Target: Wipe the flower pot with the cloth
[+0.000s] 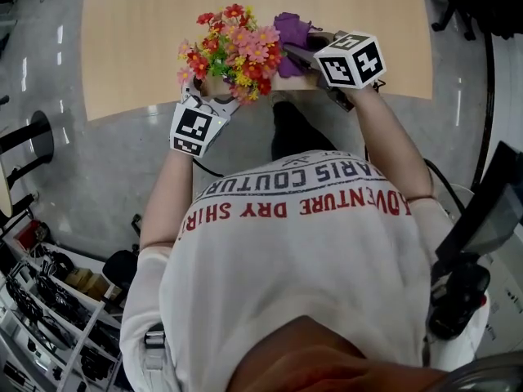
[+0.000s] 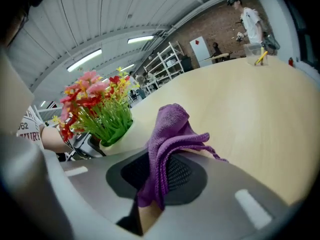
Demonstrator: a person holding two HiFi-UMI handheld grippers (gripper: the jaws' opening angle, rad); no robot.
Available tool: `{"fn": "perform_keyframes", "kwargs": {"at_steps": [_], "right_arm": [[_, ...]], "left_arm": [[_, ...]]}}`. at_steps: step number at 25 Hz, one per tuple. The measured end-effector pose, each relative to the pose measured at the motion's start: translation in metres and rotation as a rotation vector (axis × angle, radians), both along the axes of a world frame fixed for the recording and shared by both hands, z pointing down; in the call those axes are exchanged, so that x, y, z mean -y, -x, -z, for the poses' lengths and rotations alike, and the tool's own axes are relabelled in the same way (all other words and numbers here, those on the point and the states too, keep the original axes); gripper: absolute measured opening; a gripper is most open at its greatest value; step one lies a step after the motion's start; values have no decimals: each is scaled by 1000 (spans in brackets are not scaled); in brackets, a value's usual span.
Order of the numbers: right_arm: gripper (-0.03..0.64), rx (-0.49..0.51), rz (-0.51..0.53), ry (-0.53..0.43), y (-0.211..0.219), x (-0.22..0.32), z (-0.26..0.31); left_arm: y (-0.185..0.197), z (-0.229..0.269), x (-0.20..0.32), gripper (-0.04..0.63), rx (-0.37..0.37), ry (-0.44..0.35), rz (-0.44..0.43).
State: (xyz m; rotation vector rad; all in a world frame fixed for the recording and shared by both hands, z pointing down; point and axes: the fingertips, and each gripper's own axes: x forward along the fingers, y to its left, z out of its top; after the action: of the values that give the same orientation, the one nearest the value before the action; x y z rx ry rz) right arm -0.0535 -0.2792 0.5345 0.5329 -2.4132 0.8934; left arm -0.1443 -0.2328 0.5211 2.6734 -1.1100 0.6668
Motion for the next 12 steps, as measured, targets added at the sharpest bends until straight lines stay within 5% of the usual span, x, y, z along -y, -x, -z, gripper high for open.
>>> {"fn": "perform_keyframes", "kwargs": {"at_steps": [7, 12], "right_arm": [[44, 25, -99, -81, -26, -31, 33], [44, 25, -133, -97, -47, -55, 36]], "left_arm": [[0, 23, -20, 443, -132, 17, 244], [-6, 10, -19, 443, -77, -3, 470]]}}
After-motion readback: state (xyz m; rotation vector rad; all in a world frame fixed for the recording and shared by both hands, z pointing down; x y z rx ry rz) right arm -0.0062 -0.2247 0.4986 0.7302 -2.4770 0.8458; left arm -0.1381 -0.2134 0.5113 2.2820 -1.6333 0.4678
